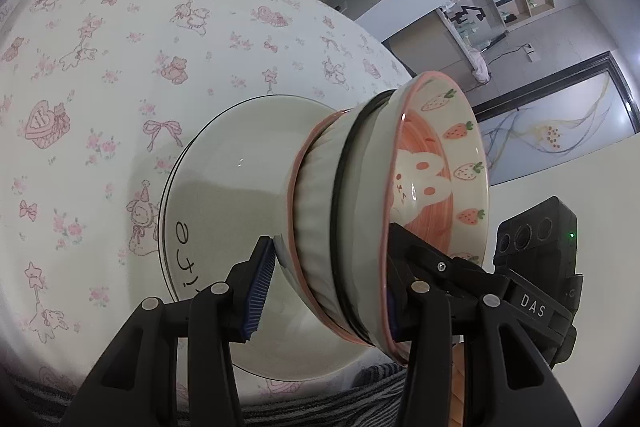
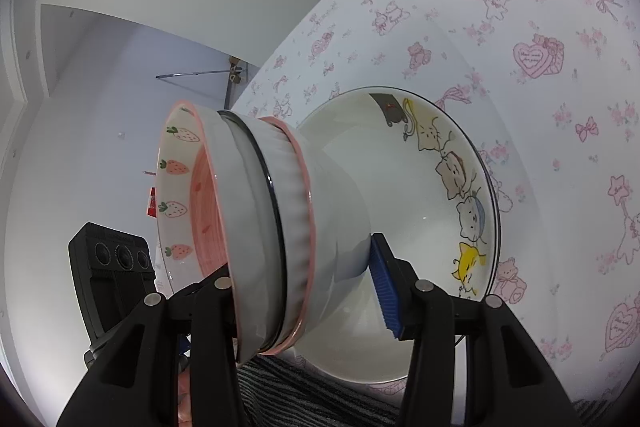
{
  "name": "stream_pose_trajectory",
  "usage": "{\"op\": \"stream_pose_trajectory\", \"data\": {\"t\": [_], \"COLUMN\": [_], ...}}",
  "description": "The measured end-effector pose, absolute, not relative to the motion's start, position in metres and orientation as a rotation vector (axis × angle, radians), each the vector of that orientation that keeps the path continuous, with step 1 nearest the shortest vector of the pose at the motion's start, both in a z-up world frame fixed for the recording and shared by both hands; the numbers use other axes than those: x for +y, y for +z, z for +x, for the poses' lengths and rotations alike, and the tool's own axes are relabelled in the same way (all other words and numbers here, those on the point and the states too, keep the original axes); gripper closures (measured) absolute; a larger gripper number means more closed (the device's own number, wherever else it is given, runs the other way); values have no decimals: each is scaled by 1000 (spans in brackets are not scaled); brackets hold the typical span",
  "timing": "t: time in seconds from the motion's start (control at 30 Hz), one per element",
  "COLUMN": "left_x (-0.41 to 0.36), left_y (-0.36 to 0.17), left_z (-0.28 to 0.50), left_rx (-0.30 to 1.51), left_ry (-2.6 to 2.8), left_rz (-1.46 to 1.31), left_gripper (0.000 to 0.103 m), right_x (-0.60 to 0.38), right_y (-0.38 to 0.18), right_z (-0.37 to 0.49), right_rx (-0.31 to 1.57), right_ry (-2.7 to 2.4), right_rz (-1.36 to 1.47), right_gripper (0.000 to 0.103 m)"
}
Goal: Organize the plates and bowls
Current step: 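Carry the nested bowls over the plate stack with both grippers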
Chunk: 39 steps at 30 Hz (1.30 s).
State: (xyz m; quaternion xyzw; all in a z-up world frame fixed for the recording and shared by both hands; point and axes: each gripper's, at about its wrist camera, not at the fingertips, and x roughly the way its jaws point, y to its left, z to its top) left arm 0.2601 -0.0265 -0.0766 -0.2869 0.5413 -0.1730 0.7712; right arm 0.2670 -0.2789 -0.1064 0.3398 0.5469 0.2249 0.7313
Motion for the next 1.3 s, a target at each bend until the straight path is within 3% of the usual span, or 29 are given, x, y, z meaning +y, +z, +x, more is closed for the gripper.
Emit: {"op": "stream_pose_trajectory", "data": {"t": [1.3], "left_x": [-43], "left_y": [-80], "left_z": [261], "left_rx": [1135], "left_ry": [-318], "left_rz": [-449], "left_gripper": [57], "right_x": [-272], "right_y": [-111], "right_z": [269], "right_rx": [1205], "right_ry": [428], "right_rz": [591], "right_gripper": [55]}}
